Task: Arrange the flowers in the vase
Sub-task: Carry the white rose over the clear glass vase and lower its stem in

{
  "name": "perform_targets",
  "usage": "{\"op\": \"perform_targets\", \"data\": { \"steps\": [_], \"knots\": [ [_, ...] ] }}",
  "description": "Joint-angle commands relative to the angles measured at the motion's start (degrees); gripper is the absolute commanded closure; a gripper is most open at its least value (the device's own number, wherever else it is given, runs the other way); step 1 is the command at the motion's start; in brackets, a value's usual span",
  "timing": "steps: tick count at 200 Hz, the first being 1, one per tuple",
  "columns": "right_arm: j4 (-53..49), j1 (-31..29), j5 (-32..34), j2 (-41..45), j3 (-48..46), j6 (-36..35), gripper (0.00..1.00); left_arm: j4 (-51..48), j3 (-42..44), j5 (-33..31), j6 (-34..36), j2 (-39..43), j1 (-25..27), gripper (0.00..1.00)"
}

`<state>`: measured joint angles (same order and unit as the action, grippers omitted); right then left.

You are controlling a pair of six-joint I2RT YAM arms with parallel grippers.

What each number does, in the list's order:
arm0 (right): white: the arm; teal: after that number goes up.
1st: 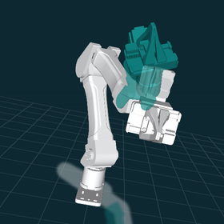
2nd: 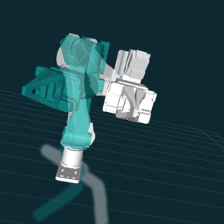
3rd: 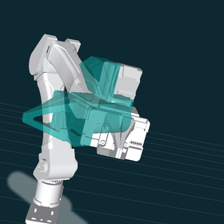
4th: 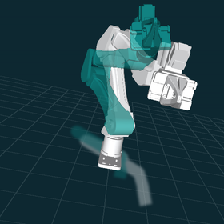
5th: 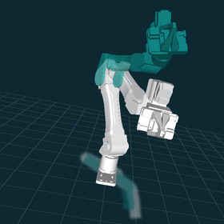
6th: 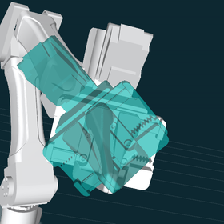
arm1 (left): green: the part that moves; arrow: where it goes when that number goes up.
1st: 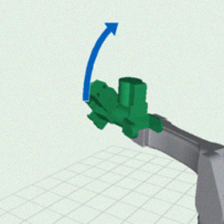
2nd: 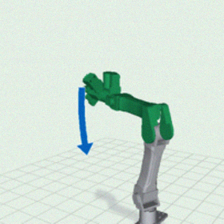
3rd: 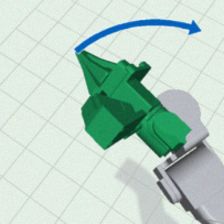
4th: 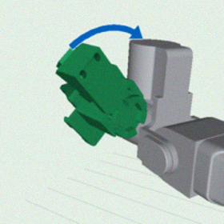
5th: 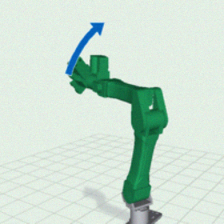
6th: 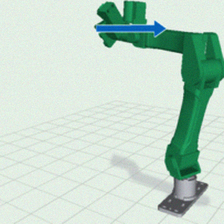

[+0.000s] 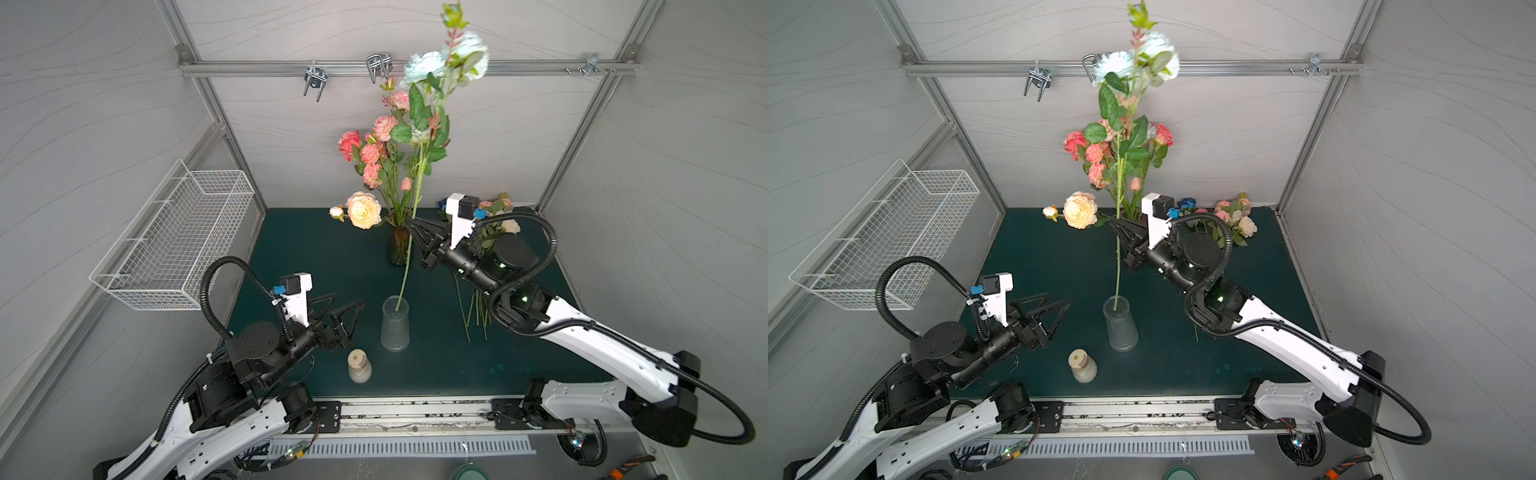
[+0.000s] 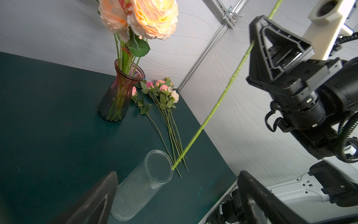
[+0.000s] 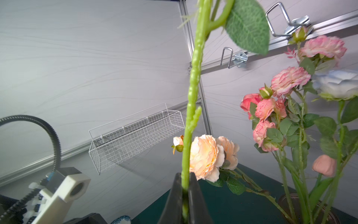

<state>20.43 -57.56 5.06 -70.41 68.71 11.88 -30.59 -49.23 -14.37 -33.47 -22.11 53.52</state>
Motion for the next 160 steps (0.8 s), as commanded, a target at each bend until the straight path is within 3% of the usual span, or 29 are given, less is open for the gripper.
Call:
{"op": "perform_targets", "data": {
  "steps": [1,68,105,137,160],
  "knots": [
    [8.4,-1.5,1.9,-0.8,0.0,-6.0,1.00,-0.4,-1.2,-0.9,-0.5,0.2,0.0,0.01],
    [13.3,-4.7,2.3,-2.4,-12.7,-9.0,1.00,0.1,-1.0,-0.7,0.2,0.4,0.0,0.01],
    [9.5,-5.9,0.3,-0.1,-16.4,-11.0,1.00,0.0,-1.0,-0.7,1.0,0.5,0.0,0.01],
    [9.8,-7.5,2.5,0.6,-19.0,-13.9,1.00,0.8,-0.5,-1.3,1.8,0.3,0.0,0.01],
    [9.6,-7.8,3.1,-0.1,-19.6,-13.8,0.88,1.1,-0.4,-0.9,1.8,0.0,0.0,0.01]
  ]
}}
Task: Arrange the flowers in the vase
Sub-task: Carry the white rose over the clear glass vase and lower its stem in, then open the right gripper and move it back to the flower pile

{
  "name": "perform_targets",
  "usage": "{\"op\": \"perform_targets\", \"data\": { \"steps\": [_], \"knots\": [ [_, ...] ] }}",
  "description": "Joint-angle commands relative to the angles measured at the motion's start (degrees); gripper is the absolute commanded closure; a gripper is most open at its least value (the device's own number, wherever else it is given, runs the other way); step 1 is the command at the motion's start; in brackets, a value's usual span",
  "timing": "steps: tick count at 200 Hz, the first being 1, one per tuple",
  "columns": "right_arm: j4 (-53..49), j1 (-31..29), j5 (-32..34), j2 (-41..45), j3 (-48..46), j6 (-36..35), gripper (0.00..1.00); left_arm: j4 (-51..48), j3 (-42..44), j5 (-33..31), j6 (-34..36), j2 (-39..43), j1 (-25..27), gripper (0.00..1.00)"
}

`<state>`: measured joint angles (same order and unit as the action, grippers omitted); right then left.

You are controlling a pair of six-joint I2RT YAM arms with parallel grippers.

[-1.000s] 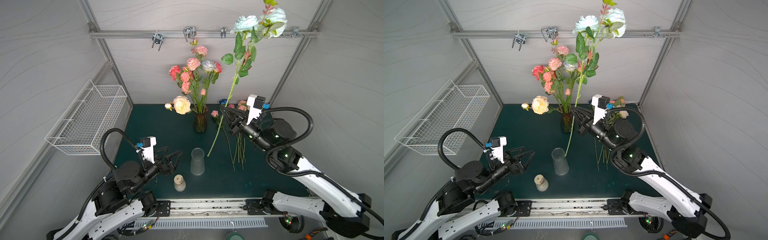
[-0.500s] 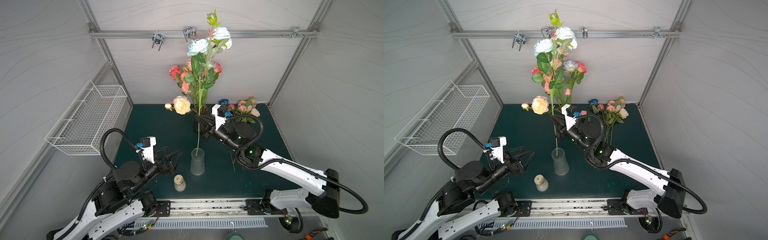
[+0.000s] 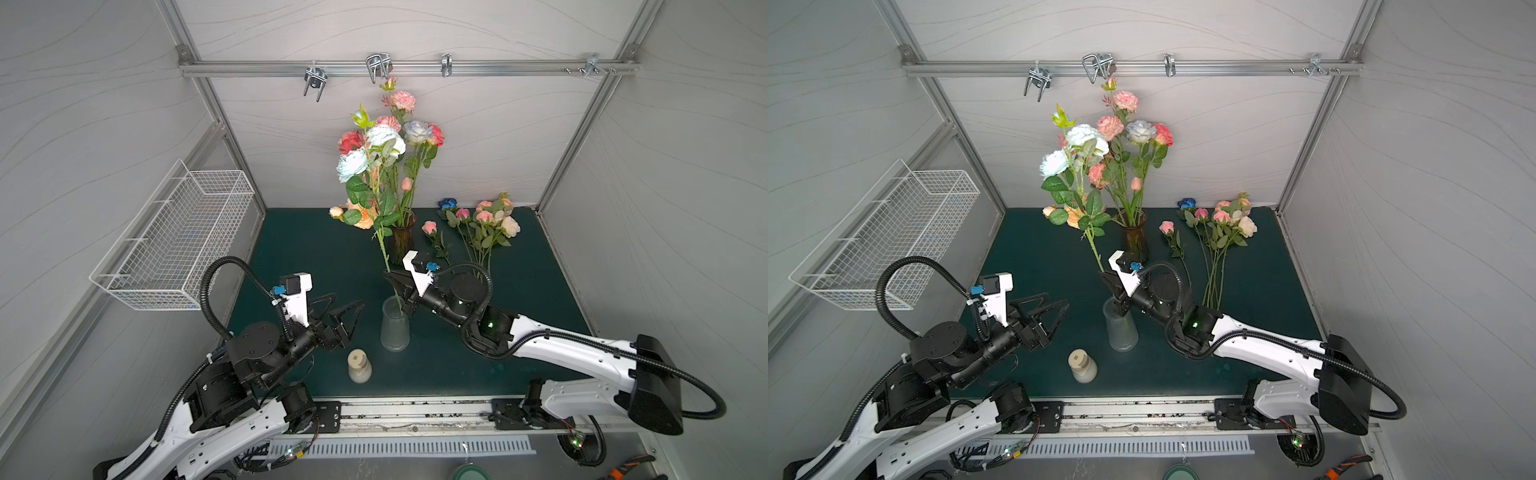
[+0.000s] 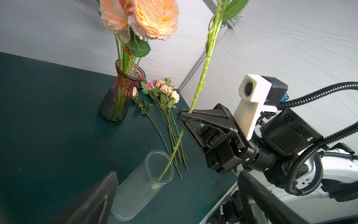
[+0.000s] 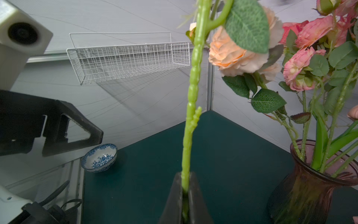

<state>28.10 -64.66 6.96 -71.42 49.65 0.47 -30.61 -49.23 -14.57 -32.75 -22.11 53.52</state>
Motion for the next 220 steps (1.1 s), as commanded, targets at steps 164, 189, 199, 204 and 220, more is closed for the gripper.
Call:
{"op": "perform_targets", "data": {
  "steps": [164,189,199,204,220],
  "knots": [
    [-13.5,8.9,15.7,18.1,-5.2,10.9,0.39,2.6,0.3,-0.8,1.7,0.3,0.0,0.01],
    [-28.6,25.3,10.6,14.2,-1.0,24.8,0.41,2.6,0.3,-1.0,1.5,0.9,0.0,0.01],
    [-33.9,30.7,8.0,10.2,1.5,27.2,0.42,2.8,0.3,-0.9,1.5,1.0,0.0,0.01],
    [-36.2,33.6,6.0,7.9,3.2,28.0,0.42,2.8,0.3,-0.9,1.5,1.0,0.1,0.01],
    [-40.5,40.9,-2.8,-1.1,7.9,30.4,0.42,2.9,0.4,-0.9,1.3,0.9,0.0,0.01]
  ]
}}
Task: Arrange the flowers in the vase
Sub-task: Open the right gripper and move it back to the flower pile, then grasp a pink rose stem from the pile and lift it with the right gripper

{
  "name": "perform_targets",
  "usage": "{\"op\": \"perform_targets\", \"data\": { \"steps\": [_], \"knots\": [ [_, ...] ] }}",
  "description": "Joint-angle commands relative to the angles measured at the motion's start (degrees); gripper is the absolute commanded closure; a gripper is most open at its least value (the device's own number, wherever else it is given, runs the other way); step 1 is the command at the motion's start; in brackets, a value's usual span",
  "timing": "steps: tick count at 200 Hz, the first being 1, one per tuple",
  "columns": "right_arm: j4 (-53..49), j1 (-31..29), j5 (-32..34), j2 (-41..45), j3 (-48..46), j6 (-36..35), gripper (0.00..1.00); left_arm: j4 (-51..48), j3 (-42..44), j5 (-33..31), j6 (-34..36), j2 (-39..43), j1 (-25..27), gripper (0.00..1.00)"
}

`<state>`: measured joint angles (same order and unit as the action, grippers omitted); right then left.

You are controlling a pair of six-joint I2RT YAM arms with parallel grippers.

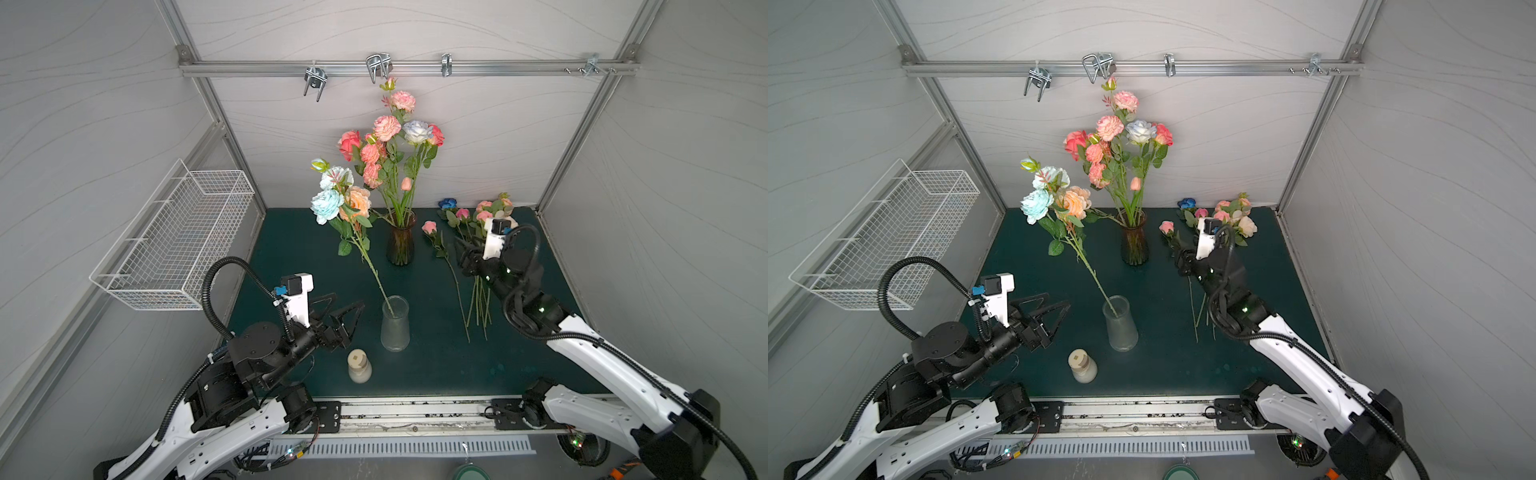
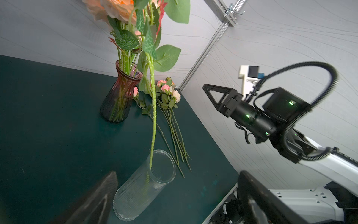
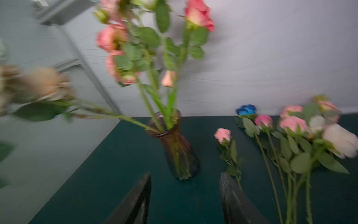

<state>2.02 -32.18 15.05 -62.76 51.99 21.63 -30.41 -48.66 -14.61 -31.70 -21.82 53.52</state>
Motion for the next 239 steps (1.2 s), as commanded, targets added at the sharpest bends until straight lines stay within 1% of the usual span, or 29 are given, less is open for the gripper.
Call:
{"op": "perform_targets", "data": {
  "steps": [1,9,18,26,41,54,68,87,114,123,167,180,188,196,239],
  "knots": [
    [-14.6,8.8,-11.6,-10.5,5.9,9.3,0.42,2.7,-0.2,-0.9,0.2,0.6,0.0,0.01],
    [-17.4,11.2,-15.4,-16.3,9.6,9.4,0.42,2.8,-0.1,-0.8,0.1,0.5,0.0,0.01],
    [-20.5,12.2,-17.1,-22.5,13.7,8.4,0.42,2.7,-0.1,-0.7,-0.1,0.2,0.0,0.01],
    [-23.7,12.7,-18.8,-28.6,18.2,6.0,0.42,2.5,0.0,-0.6,-0.2,0.1,0.0,0.01],
    [-30.9,12.8,-19.2,-39.9,27.1,1.9,0.41,2.3,0.1,-0.3,-0.5,-0.2,0.0,0.01],
    [-36.2,12.6,-19.1,-48.0,33.5,-0.7,0.40,2.2,0.2,0.0,-0.8,-0.2,-0.1,0.01],
    [-38.9,12.0,-16.7,-53.5,36.9,-2.4,0.40,2.1,0.5,0.2,-1.1,-0.2,0.0,0.01],
    [-39.9,11.5,-13.8,-56.9,38.0,-3.6,0.41,1.7,0.5,0.5,-1.3,-0.2,0.0,0.01],
    [-39.2,10.5,-12.0,-58.2,37.2,-5.1,0.44,1.8,1.0,0.5,-1.5,-0.1,0.0,0.01],
    [-39.6,10.1,-11.8,-58.8,37.6,-5.8,0.46,1.9,1.2,0.3,-1.5,0.0,0.0,0.01],
    [-41.1,7.7,-7.9,-60.8,37.8,-8.0,0.72,2.0,1.3,-0.1,-1.4,0.2,-0.1,0.01],
    [-40.6,7.1,-6.9,-60.2,36.9,-7.9,0.86,2.0,1.6,-0.3,-1.6,0.4,-0.1,0.01],
    [-38.8,7.0,-7.0,-58.6,35.4,-7.8,0.94,2.1,1.6,-0.3,-1.7,0.4,0.0,0.01],
    [-36.3,7.0,-7.1,-56.0,33.0,-7.4,1.00,2.0,1.6,-0.3,-1.8,0.4,-0.1,0.01],
    [-23.6,5.9,-4.5,-35.3,20.3,-6.2,1.00,1.9,1.7,-0.4,-2.1,0.5,0.0,0.01]
  ]
}}
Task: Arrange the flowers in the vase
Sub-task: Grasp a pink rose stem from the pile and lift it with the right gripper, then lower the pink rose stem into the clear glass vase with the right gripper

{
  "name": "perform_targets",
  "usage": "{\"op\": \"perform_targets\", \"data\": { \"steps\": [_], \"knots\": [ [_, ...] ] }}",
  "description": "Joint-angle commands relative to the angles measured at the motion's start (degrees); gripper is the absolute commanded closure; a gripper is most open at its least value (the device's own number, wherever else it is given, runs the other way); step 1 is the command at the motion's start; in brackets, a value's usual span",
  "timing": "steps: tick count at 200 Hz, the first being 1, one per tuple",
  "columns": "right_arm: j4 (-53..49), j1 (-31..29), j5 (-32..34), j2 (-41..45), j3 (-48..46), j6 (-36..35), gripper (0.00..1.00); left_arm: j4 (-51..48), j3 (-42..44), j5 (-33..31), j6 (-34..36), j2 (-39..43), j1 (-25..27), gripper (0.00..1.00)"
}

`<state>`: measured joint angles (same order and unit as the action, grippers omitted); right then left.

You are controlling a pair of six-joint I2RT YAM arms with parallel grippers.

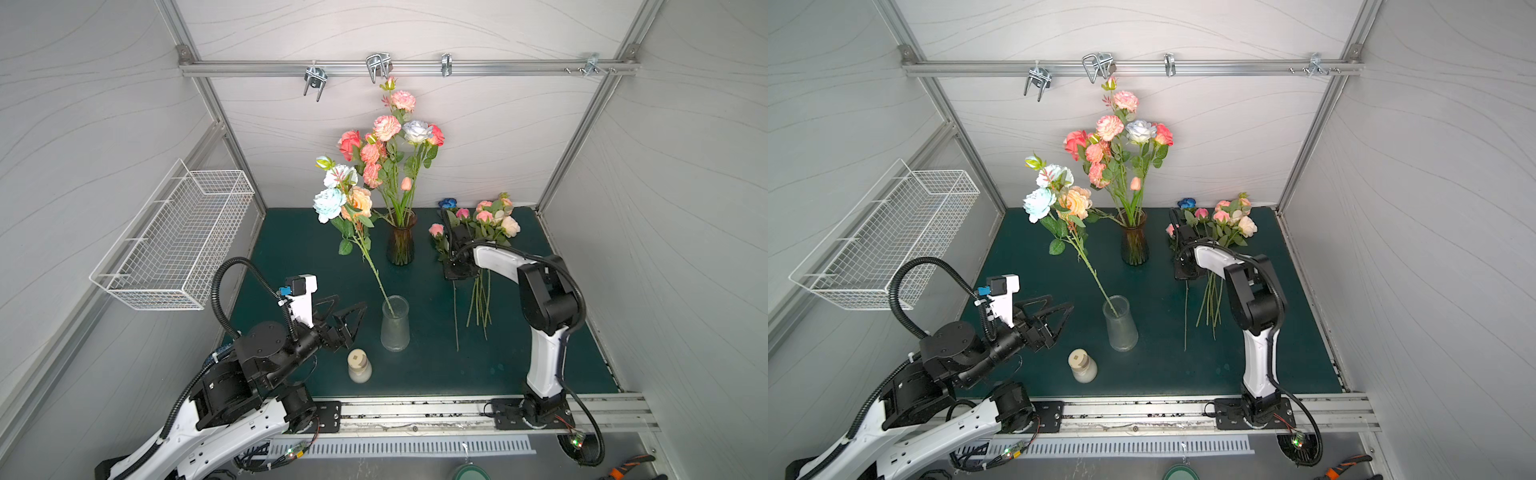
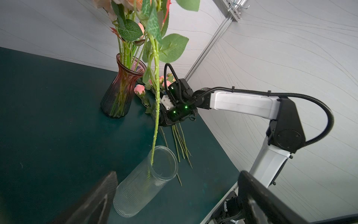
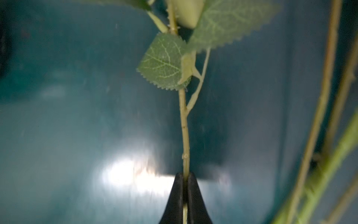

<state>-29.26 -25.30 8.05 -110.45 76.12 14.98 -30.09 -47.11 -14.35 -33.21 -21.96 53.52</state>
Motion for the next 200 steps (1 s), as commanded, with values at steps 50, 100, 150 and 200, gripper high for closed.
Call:
{"op": "perform_targets", "data": {
  "steps": [50,100,150,200],
  "knots": [
    [18.1,-6.0,3.7,38.6,-15.4,2.2,1.00,1.2,0.1,-2.0,-0.2,1.9,0.0,0.01],
    [30.2,-16.4,2.9,57.4,-19.8,-0.4,1.00,1.0,-0.3,-2.9,0.1,2.7,-0.1,0.01],
    [48.3,-29.7,1.8,61.9,-21.8,-5.9,1.00,0.7,-0.6,-3.6,-0.4,2.6,0.0,0.01],
    [64.0,-35.8,2.8,55.5,-22.1,-12.5,1.00,0.8,-1.0,-3.7,-0.7,2.0,0.0,0.01]
  ]
}}
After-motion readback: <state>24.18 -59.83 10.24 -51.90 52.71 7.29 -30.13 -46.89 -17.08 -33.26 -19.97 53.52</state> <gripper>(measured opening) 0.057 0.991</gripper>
